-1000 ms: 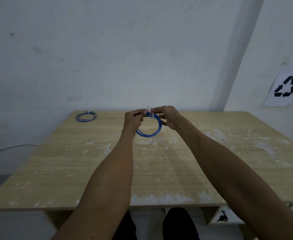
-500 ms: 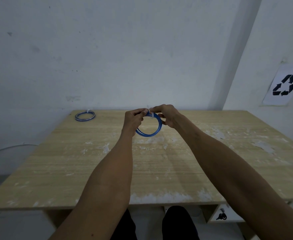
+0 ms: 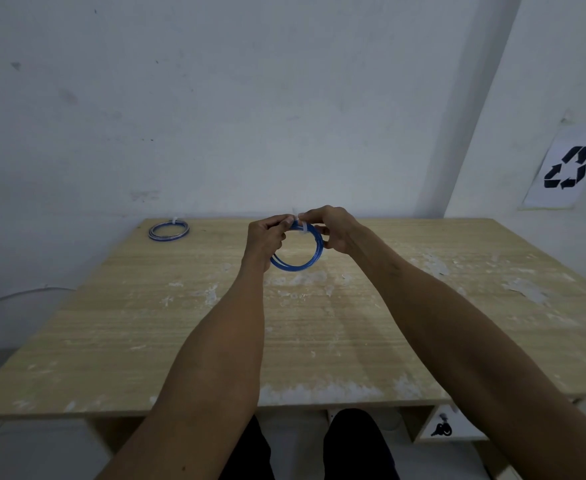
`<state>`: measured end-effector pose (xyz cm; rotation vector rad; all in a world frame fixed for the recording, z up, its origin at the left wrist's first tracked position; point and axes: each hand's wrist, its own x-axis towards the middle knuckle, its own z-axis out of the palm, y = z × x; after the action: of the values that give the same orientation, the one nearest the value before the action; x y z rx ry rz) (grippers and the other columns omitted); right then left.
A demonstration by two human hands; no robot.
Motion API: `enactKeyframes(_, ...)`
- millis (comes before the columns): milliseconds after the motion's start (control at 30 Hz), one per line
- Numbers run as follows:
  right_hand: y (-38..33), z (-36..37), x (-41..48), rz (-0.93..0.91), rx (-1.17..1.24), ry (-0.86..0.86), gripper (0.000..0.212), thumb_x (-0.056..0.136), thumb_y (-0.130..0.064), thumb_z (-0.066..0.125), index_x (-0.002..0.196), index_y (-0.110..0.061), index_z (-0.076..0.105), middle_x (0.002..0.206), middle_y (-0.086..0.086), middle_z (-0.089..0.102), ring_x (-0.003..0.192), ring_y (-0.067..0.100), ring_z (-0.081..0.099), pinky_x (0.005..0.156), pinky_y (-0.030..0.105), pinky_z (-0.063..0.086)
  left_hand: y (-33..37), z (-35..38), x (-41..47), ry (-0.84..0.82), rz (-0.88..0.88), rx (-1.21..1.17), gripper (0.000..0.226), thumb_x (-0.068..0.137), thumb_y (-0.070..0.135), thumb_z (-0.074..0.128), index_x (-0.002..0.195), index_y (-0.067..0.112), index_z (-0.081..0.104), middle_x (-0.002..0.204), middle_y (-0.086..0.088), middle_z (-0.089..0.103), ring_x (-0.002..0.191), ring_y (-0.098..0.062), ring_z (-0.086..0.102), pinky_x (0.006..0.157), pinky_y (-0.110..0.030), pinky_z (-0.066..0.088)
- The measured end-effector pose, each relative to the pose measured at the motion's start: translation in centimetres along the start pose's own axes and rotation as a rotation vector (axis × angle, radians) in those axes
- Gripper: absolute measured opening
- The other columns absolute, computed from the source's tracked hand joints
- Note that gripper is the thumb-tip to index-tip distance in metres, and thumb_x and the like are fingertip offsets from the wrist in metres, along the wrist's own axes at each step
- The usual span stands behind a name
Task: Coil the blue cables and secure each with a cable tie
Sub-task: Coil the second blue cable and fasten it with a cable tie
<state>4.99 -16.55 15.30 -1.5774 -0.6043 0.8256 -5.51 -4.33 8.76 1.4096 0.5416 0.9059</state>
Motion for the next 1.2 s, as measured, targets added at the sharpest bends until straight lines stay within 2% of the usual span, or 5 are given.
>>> enactKeyframes(400, 0.0, 0.2, -0.4, 0.012, 0.058, -0.014, 0.006, 0.086, -0.012, 0.071, 0.088, -0.010, 0.067, 0.094, 0.003, 0.066, 0.088, 0.020, 0.056, 0.074, 0.037, 0.042, 0.0, 0.1, -0.4, -0.003, 0.026, 0.010, 0.021, 0.093, 0.017, 0.072, 0.109, 0.006, 0.077, 0.083, -0.004, 0.071, 0.055, -0.006, 0.047, 0.052, -0.018, 0.039)
enactKeyframes(633, -0.1, 0.1, -0.6, 0.107, 0.054, -0.035, 0.008, 0.082, -0.017, 0.067, 0.079, -0.014, 0.060, 0.091, 0.003, 0.059, 0.082, 0.018, 0.050, 0.071, 0.035, 0.042, 0.1, 0.3, -0.7, -0.013, 0.103, 0.079, 0.021, 0.094, 0.012, 0.069, 0.111, 0.001, 0.076, 0.085, -0.001, 0.071, 0.059, 0.000, 0.054, 0.054, -0.014, 0.041)
enactKeyframes(867, 0.0, -0.1, -0.6, 0.136, 0.035, -0.015, 0.009, 0.080, -0.019, 0.067, 0.077, -0.014, 0.061, 0.085, 0.002, 0.061, 0.078, 0.017, 0.053, 0.070, 0.033, 0.044, -0.1, 0.6, -0.9, -0.023, 0.119, 0.146, 0.019, 0.095, 0.014, 0.068, 0.108, 0.004, 0.077, 0.092, -0.004, 0.073, 0.071, -0.005, 0.058, 0.060, -0.017, 0.044)
enactKeyframes(1033, 0.2, 0.1, -0.6, 0.129, 0.039, -0.030, 0.010, 0.081, -0.018, 0.066, 0.077, -0.013, 0.060, 0.087, 0.004, 0.057, 0.080, 0.019, 0.048, 0.071, 0.036, 0.041, -0.3, 0.7, -1.0, -0.028, 0.104, 0.146, 0.019, 0.096, 0.014, 0.067, 0.106, 0.001, 0.076, 0.086, -0.004, 0.071, 0.064, -0.006, 0.055, 0.055, -0.014, 0.042)
enactKeyframes(1200, 0.3, 0.1, -0.4, 0.137, 0.046, -0.036, 0.008, 0.083, -0.016, 0.067, 0.081, -0.012, 0.060, 0.090, 0.006, 0.056, 0.080, 0.020, 0.047, 0.067, 0.036, 0.041, -0.4, 0.6, -1.0, -0.034, 0.103, 0.149, 0.014, 0.096, 0.014, 0.067, 0.102, 0.005, 0.077, 0.086, -0.004, 0.072, 0.067, -0.007, 0.058, 0.060, -0.017, 0.044)
